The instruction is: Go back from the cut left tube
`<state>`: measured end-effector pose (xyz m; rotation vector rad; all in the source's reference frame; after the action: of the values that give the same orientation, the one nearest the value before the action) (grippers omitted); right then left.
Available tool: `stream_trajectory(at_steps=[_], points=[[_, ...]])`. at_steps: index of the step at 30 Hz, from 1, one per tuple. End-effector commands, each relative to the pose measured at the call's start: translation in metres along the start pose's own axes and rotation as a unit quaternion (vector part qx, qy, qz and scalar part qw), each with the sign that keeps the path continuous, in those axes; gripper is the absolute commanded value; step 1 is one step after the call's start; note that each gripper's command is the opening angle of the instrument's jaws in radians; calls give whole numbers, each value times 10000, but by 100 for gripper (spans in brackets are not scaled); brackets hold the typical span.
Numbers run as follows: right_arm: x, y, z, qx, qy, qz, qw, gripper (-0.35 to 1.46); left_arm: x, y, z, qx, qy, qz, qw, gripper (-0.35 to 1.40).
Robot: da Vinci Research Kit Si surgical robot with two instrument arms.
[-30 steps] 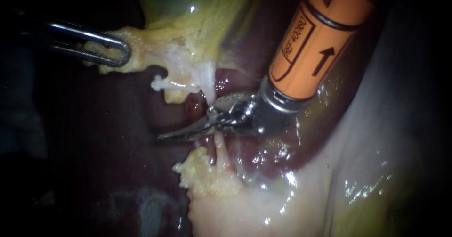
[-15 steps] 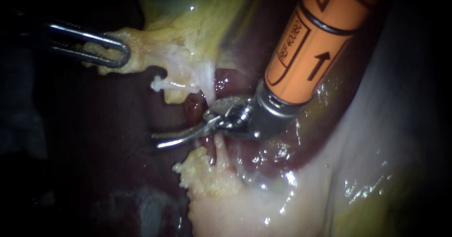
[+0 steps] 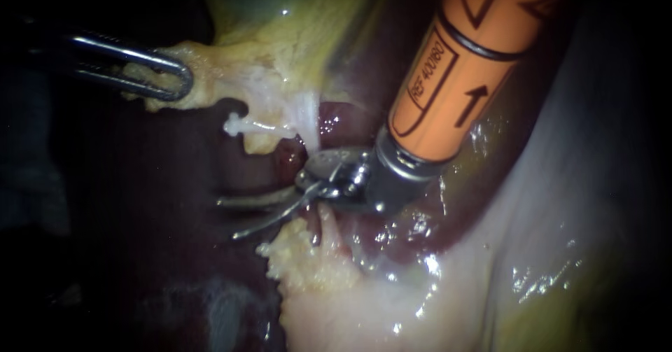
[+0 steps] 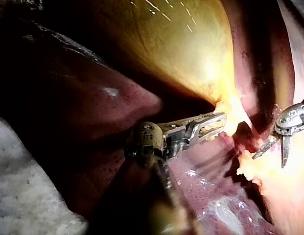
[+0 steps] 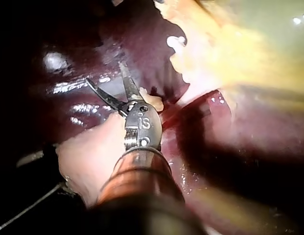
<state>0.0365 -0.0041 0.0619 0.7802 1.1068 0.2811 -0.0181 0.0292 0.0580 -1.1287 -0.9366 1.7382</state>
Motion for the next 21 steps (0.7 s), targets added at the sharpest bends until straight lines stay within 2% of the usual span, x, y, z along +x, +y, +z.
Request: stream_trajectory(at_steps=[1, 4, 7, 10, 12, 14, 21], points=[[1, -3, -4, -115, -106, -165, 9997, 135, 0, 0, 0, -4, -1, 4, 10000, -35], [1, -10, -14, -484, -182, -643, 9966, 138, 0, -1, -1, -6, -3, 5, 10000, -35], [1, -16, -28, -1163, -205, -1110, 9868, 143, -1, -2, -2, -8, -5, 8, 10000, -35], [-2, -24, -46, -1496, -456, -1438, 9772, 143, -3, -2, -5, -13, -10, 11, 10000, -35], [-6, -29, -59, -1707, -604, -1480, 9723, 143, -4, -2, -7, -18, -13, 13, 10000, -35], [-9, -34, -75, -1852, -667, -1538, 9683, 143, -4, -3, -8, -20, -16, 14, 10000, -35], [-19, -47, -130, -2035, -777, -1562, 9634, 143, -3, -4, -8, -22, -17, 15, 10000, -35]])
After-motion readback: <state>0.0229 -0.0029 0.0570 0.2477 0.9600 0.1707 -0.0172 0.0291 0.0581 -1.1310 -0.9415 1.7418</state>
